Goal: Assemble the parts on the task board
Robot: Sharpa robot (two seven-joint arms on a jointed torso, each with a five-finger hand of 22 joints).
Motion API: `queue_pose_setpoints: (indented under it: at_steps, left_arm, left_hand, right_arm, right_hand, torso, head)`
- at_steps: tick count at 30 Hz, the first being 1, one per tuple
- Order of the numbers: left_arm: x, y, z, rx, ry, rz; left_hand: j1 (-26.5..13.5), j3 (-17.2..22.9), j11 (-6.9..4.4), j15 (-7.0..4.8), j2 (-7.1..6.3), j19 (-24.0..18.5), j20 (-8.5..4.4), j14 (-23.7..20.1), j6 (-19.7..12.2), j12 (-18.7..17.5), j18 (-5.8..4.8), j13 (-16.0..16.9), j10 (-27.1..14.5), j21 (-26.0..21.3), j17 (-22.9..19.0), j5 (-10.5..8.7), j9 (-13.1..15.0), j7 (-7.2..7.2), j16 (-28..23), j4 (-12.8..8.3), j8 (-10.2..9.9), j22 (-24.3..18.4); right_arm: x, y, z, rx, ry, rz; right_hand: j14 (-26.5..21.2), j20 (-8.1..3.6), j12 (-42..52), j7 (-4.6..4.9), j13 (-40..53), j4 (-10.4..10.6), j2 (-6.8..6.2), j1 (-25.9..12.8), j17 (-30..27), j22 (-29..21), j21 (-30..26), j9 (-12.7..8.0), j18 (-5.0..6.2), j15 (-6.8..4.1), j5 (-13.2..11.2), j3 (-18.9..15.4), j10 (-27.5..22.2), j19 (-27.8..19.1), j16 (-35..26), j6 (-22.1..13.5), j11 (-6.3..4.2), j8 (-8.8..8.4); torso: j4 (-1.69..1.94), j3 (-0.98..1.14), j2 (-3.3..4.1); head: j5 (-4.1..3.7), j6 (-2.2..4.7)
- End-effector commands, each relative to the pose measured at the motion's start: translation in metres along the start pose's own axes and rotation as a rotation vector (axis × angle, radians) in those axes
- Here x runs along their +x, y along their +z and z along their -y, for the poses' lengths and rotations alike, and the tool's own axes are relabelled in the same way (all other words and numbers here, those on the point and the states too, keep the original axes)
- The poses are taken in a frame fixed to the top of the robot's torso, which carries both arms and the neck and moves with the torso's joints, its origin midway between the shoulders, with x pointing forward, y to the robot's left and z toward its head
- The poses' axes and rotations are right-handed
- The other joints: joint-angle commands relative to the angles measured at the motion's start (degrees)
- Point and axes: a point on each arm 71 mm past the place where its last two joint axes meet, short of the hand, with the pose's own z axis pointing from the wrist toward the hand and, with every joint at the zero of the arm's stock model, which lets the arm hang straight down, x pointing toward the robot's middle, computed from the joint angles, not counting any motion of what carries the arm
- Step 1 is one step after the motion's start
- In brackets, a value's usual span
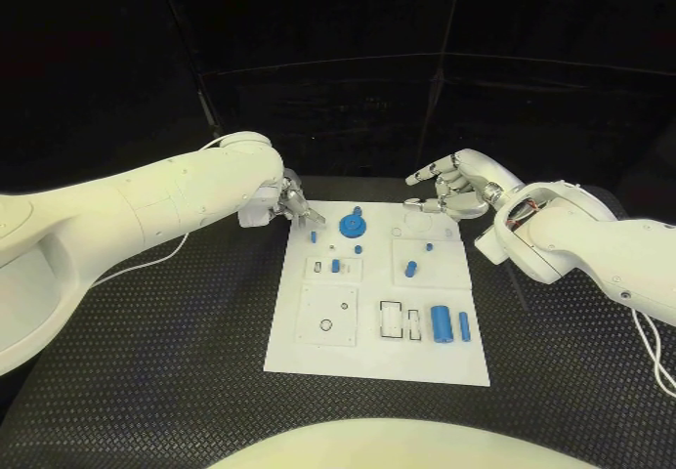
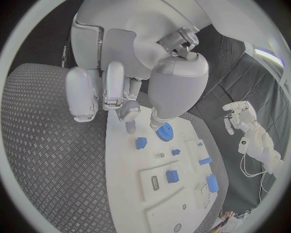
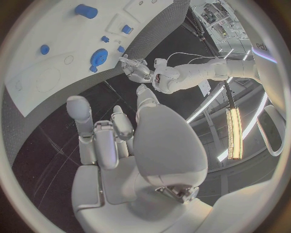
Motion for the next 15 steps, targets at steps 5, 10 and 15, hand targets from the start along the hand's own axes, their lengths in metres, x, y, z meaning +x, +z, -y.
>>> queue_pose_setpoints:
  at_steps: [5, 10, 15]
  left_arm:
    - [0.006, 0.0018, -0.0021, -0.003, 0.019, -0.053]
    - [0.0088, 0.0035, -0.0025, -0.008, 0.025, -0.063]
    - [0.0103, 0.0043, -0.0011, -0.008, 0.026, -0.064]
  left_hand:
    - [0.48, -0.76, 0.3, 0.35, -0.09, -0.02, 0.52, 6.03, 0.36, -0.17, -0.01, -0.28, -0.4, -0.39, 15.09, -0.43, -0.21, 0.16, 0.36, 0.21, -0.43, -0.19]
    - [0.56, -0.83, 0.31, 0.36, -0.03, -0.03, 0.53, 6.03, 0.39, -0.19, 0.0, -0.33, -0.44, -0.41, 15.09, -0.45, -0.26, 0.16, 0.36, 0.19, -0.49, -0.21]
    - [0.84, -0.96, 0.33, 0.38, 0.19, -0.05, 0.56, 6.03, 0.48, -0.2, 0.01, -0.38, -0.49, -0.45, 15.09, -0.45, -0.38, 0.18, 0.36, 0.12, -0.65, -0.23]
  right_arm:
    - [0.0012, 0.0007, -0.0027, -0.014, 0.002, -0.015]
    - [0.0015, 0.001, -0.0029, -0.015, 0.003, -0.016]
    - [0.0019, 0.0015, -0.0031, -0.016, 0.003, -0.016]
  right_hand:
    - [2.99, 0.07, -0.28, 0.18, -0.14, 0.08, 0.1, -0.43, 2.78, -0.13, -0.26, -0.02, 0.79, -0.26, 0.35, -0.24, -0.45, -0.4, -0.26, -0.03, 0.08, 0.07]
    - [2.96, 0.07, -0.37, 0.18, -0.24, 0.13, 0.22, -0.47, 2.66, -0.32, -0.37, -0.01, 0.83, -0.26, 0.42, -0.28, -0.54, -0.48, -0.35, -0.02, 0.08, 0.08]
    - [2.96, 0.07, -0.37, 0.18, -0.24, 0.13, 0.22, -0.47, 2.66, -0.32, -0.37, -0.01, 0.83, -0.26, 0.42, -0.28, -0.54, -0.48, -0.35, -0.02, 0.08, 0.08]
  torso:
    - [0.06, 0.04, -0.04]
    - [0.08, 0.04, -0.09]
    - [0.07, 0.04, -0.05]
  head:
    - [-0.17, -0.06]
    - [-0.15, -0.08]
    - [-0.12, -0.15]
